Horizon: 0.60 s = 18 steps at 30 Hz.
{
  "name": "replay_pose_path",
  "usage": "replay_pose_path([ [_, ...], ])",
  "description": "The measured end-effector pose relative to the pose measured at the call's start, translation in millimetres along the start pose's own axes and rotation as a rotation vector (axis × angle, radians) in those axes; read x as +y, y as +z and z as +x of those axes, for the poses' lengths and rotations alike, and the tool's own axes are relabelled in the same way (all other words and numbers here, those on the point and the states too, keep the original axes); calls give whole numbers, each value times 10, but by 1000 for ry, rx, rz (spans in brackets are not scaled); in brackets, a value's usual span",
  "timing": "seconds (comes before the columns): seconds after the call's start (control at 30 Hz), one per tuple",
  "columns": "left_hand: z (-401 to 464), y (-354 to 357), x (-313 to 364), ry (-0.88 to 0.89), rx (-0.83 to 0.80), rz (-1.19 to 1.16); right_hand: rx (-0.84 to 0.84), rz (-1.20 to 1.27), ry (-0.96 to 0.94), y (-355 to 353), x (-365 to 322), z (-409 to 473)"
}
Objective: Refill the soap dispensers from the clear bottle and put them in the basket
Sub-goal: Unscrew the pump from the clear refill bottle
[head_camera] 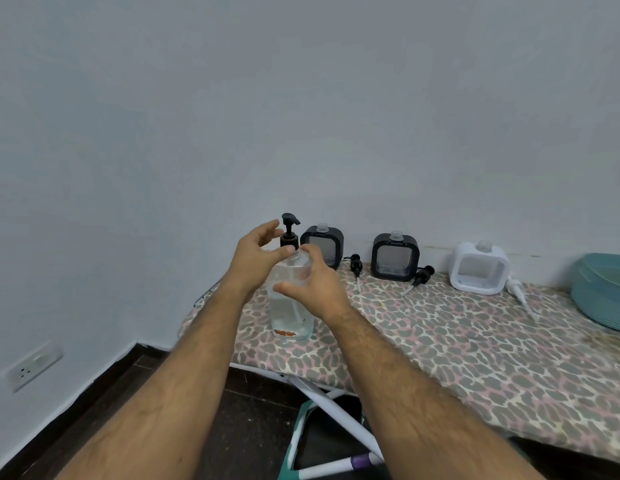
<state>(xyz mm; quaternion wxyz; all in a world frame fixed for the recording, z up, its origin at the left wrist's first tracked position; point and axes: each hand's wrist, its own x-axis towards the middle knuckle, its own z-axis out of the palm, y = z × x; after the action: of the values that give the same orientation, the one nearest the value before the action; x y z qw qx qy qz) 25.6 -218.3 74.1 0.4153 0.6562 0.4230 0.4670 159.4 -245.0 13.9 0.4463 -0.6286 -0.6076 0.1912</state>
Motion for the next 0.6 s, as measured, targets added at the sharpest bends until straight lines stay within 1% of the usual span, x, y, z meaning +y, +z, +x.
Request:
replay_pose_path([
  [0.07,45,-9,28,-9,-126,-14,0,-3,-8,0,-1,-4],
  [0.13,55,29,54,1,-168,-21,2,3,-7,-4,-4,-3],
  [0.23,46,93,36,25,-91,-7,-4,13,1,-9,8,2],
  [0.5,-100,27,-66,22,-12,-61,-14,-3,-4,-19,8,12],
  [0.6,-79,-2,-94,49,65,-48,-12,-13,-1,-21,4,12],
])
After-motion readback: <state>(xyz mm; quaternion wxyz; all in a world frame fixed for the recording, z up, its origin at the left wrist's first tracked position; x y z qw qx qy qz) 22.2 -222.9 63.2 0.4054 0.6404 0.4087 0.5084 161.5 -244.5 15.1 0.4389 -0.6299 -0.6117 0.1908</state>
